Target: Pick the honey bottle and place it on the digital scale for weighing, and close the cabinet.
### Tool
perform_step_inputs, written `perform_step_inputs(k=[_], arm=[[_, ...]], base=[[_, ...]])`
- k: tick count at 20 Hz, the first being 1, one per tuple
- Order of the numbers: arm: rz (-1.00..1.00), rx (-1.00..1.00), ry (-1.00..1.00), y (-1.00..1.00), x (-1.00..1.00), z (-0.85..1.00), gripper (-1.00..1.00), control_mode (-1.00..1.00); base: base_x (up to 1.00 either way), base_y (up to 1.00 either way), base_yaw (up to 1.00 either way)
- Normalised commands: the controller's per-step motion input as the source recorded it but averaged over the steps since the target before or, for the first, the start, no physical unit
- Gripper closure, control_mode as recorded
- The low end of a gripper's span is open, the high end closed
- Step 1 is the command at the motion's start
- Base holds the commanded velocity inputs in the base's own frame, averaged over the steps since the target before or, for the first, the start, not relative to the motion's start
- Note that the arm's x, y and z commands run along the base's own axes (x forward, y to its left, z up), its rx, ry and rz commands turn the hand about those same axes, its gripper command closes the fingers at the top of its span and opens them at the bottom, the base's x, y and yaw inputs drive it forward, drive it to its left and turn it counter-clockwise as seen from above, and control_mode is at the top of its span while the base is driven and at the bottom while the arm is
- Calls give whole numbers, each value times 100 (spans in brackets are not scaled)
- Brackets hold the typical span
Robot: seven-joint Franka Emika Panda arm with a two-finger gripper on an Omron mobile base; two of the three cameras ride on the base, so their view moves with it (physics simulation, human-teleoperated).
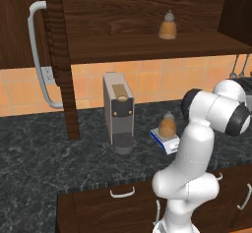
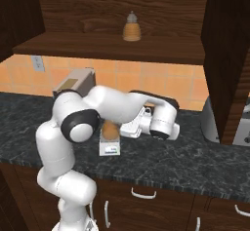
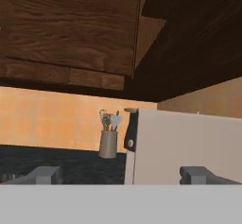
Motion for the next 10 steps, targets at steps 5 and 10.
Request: perform_step_inputs(k=[5,10], arm=[[-18,8,-15,-32,-43,55,-100,-100],[-5,-1,0,-11,-18,0,-100,-100]], base=[[0,0,0],[0,0,0]])
